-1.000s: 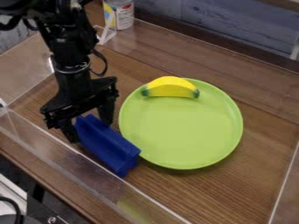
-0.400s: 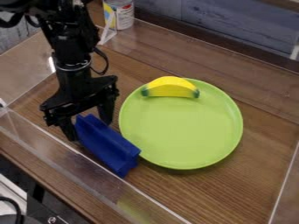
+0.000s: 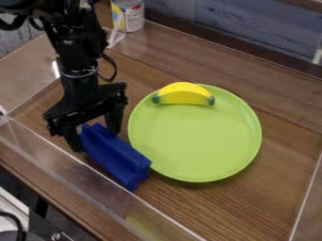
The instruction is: Put the blue object in the green plate
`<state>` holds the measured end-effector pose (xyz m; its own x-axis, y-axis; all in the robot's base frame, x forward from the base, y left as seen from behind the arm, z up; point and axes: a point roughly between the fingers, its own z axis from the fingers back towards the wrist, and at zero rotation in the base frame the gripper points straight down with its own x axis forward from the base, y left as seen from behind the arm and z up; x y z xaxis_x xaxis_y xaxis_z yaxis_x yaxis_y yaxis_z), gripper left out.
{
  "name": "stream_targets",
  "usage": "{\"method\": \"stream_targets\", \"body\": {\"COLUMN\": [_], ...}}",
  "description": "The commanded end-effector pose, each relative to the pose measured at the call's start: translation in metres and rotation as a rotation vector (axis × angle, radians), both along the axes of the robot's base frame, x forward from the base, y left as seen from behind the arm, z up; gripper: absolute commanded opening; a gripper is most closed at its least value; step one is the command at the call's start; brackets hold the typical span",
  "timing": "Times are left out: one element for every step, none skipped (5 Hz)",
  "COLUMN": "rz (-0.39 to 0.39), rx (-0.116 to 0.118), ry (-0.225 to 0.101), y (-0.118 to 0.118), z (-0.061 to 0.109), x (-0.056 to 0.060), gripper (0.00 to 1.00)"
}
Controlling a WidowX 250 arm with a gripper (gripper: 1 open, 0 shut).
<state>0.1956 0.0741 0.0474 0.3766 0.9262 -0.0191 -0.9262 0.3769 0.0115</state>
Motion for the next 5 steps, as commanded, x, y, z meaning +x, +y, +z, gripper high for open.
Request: {"method": "stream_targets", "body": {"rz": [-0.017,-0.021,-0.018,-0.025,-0.036], "rx": [0.022,0.026,0.027,0.03,0.029], "ry": [-0.027,-0.022,-0.019,-0.015,-0.009], "y": [0.0027,0.0037,0.0035,0.0021,-0.0005], "z": [0.0057,0.003,0.0006,0.0032,0.0094], "x": [0.0082,0.0082,0.0091,0.01,0.0124], "gripper": [1.0,1.0,0.0,0.0,0.0]}}
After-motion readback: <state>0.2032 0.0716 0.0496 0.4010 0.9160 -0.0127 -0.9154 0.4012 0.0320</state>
